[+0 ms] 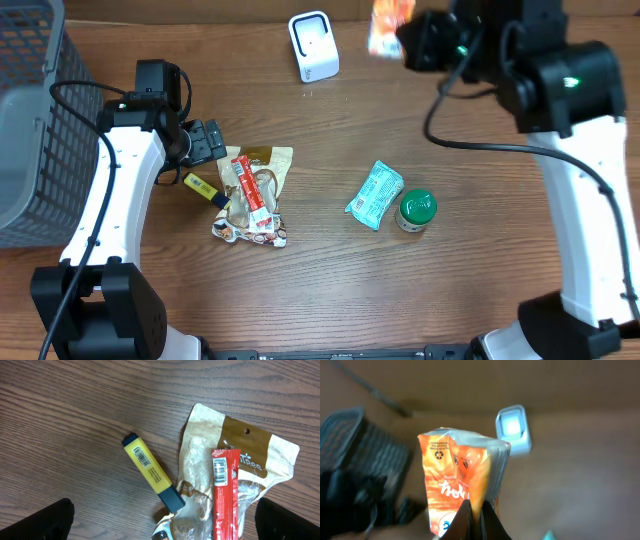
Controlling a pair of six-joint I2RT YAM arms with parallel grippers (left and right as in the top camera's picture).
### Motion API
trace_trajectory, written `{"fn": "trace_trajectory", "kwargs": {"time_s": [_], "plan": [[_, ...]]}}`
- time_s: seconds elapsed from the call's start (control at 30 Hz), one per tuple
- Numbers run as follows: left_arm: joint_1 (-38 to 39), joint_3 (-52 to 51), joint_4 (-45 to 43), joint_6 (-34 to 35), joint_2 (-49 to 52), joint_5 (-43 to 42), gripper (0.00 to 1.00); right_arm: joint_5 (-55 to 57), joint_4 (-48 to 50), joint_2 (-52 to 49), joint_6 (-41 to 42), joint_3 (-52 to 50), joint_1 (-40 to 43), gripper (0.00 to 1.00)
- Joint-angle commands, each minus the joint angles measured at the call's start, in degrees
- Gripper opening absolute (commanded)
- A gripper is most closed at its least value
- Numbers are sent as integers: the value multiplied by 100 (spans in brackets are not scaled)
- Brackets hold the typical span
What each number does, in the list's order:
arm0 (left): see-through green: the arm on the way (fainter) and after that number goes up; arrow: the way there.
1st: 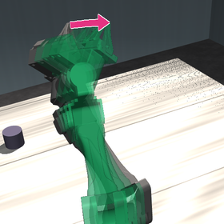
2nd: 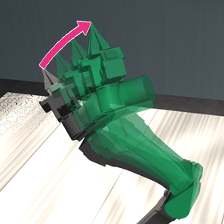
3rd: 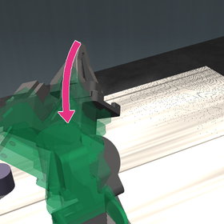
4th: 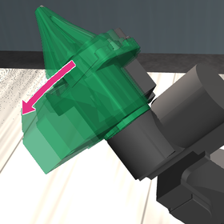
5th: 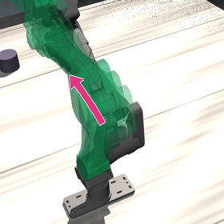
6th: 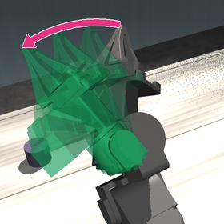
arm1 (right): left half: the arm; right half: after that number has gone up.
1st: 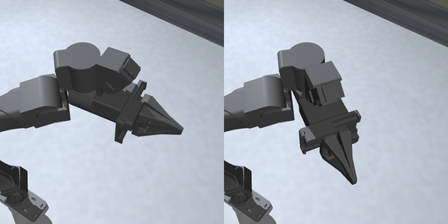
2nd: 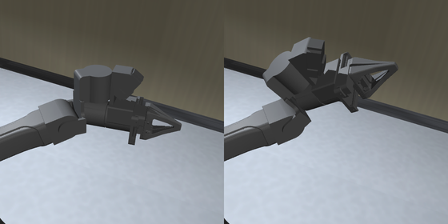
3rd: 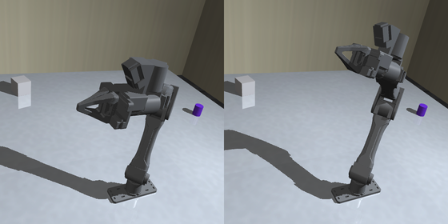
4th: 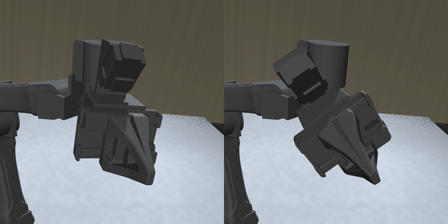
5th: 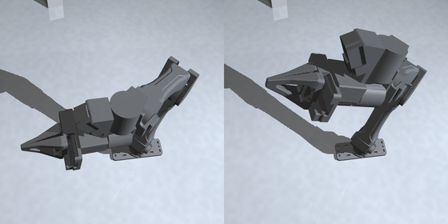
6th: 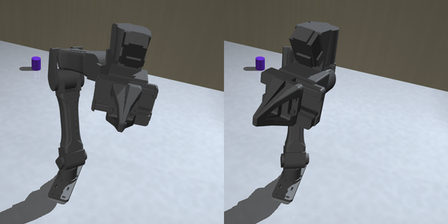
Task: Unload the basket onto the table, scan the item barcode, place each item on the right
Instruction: 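Carry the orange box to the white scanner and hold it there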
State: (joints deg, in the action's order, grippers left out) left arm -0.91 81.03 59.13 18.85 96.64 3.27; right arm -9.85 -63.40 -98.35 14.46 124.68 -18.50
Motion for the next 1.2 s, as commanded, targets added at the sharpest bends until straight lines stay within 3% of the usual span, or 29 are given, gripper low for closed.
{"fn": "trace_trajectory", "kwargs": {"time_s": [0.0,0.4,0.7,1.0,1.17], "plan": [[-20,66,-2,-131,-74,31,100,2070,544,-374,-901,118,-553,4],[-20,66,-2,-131,-74,31,100,4758,2865,-2096,-4037,103,-1628,4],[-20,66,-2,-131,-74,31,100,4769,3882,-3394,-5093,94,-1550,4],[-20,66,-2,-131,-74,31,100,4881,5093,-4363,-7010,90,-1539,4],[-20,66,-2,-131,-74,31,100,4970,5650,-4638,-7197,90,-1534,4]]}}
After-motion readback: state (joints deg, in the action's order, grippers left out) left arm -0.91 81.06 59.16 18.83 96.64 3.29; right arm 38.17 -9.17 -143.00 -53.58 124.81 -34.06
